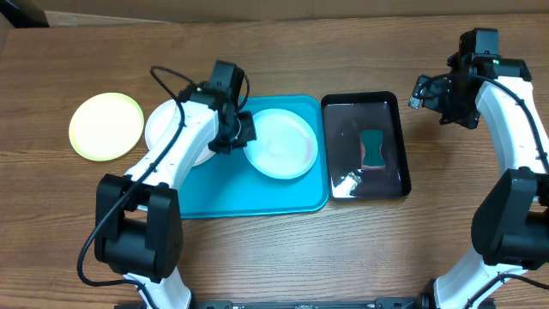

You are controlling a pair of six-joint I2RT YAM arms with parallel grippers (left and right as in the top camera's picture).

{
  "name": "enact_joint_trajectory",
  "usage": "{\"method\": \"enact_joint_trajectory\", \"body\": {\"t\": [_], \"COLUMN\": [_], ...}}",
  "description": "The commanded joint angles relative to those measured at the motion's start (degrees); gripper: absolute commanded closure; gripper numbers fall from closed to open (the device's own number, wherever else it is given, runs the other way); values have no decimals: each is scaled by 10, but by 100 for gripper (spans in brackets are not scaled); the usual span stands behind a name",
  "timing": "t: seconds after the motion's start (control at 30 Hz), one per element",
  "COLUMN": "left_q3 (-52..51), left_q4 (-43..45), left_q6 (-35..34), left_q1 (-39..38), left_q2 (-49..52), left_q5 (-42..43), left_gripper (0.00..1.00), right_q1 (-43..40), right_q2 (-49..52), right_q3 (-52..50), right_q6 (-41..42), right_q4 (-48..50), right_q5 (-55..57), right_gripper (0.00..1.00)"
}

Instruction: Clean dirty plates on tray and stack at the side

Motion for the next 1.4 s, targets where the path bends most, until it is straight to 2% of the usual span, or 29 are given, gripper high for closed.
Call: {"method": "enact_joint_trajectory", "body": {"t": [0.0,0.27,0.47,0.5,0.6,0.7,0.87,1.0,1.37], "left_q3": [48,117,124,123,111,80,4,-64,-156], "left_q4": [-14,-45,-70,-78,-86,-71,-6,69,197], "left_q6": [30,30,30,31,32,41,43,43,36], "left_q1": [3,2,2,2,1,1,1,1,1], "left_q2": [3,3,5,5,7,7,8,9,9], "left_q5": [4,7,0,-11,-37,-38,-37,-26,-12], "left_gripper": [96,96,96,92,62,51,53,61,61], "right_q1": [3,3,3,3,3,3,3,3,3], "right_q2": [-3,-3,-3,-3,-3,-3,-3,-3,-3], "right_q3": [3,3,3,3,3,3,3,3,3], "right_q6": [2,2,2,2,2,2,2,2,2], "right_q4": [2,2,2,2,2,2,2,2,2], "right_q5": [-1,-1,-1,-1,-1,-1,-1,-1,-1], "right_gripper": [0,0,0,0,0,0,0,0,0]}}
